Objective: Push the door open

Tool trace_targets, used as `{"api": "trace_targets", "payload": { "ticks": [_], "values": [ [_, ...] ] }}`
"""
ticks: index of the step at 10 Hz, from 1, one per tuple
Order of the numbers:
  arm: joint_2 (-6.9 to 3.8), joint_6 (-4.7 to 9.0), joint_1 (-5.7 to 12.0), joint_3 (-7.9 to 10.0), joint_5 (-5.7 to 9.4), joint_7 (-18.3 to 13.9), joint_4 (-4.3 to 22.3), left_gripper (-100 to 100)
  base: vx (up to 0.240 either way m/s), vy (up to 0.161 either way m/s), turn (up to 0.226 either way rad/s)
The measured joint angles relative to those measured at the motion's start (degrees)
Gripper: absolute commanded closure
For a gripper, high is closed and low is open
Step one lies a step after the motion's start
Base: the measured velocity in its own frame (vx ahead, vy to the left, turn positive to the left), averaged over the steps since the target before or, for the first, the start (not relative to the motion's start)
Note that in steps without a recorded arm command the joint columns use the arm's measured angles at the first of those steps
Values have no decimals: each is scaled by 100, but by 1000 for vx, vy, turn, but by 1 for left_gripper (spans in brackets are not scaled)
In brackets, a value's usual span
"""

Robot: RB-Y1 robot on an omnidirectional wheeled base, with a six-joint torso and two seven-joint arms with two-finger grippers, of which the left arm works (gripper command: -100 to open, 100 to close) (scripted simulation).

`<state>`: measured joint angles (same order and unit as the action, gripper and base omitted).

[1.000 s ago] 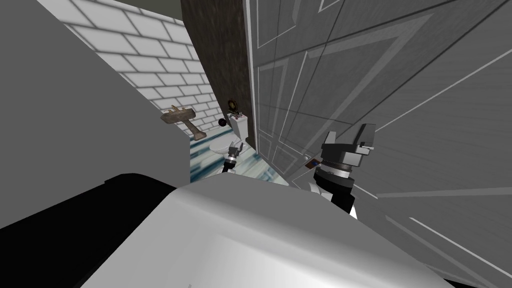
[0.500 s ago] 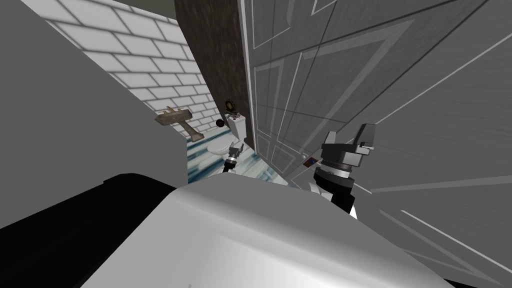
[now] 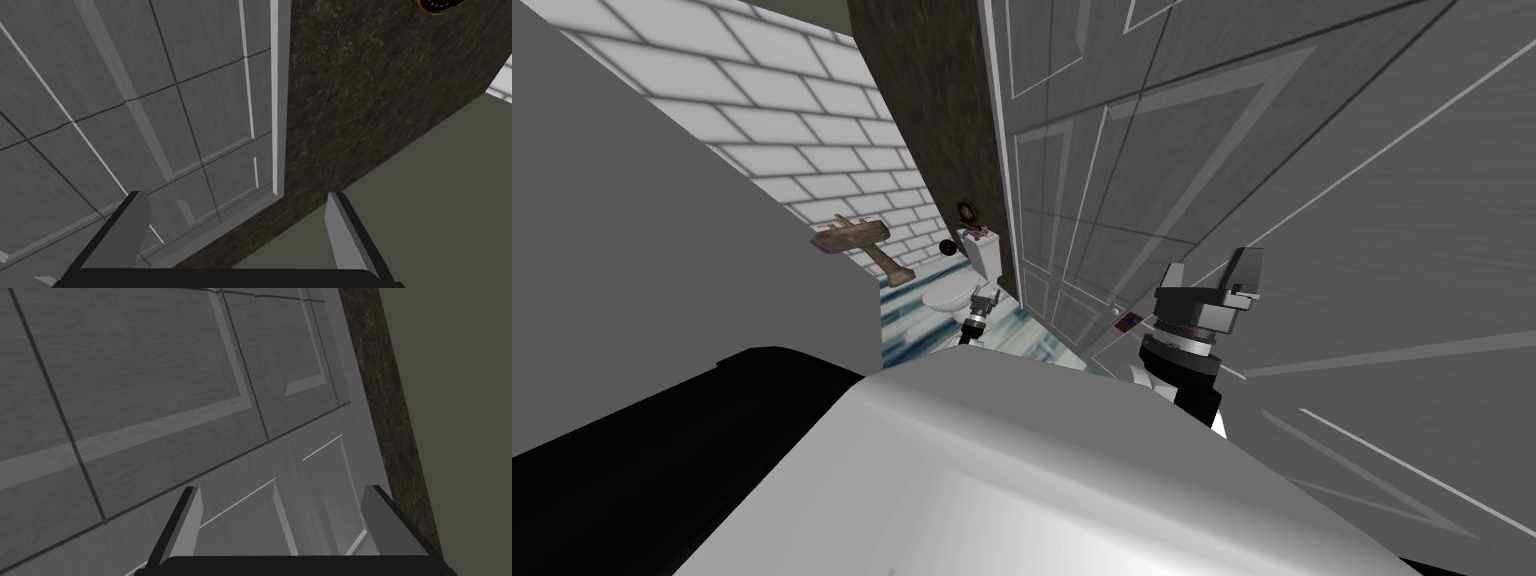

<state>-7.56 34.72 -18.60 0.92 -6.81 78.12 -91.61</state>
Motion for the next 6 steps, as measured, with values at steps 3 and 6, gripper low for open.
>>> {"api": "trace_targets", "payload": {
  "ticks": [3, 6],
  "values": [
    [1, 29, 42, 8, -25, 343, 140, -100, -1, -8, -68],
    [-3, 55, 94, 22, -46, 682, 294, -100, -3, -13, -58]
  ]
}}
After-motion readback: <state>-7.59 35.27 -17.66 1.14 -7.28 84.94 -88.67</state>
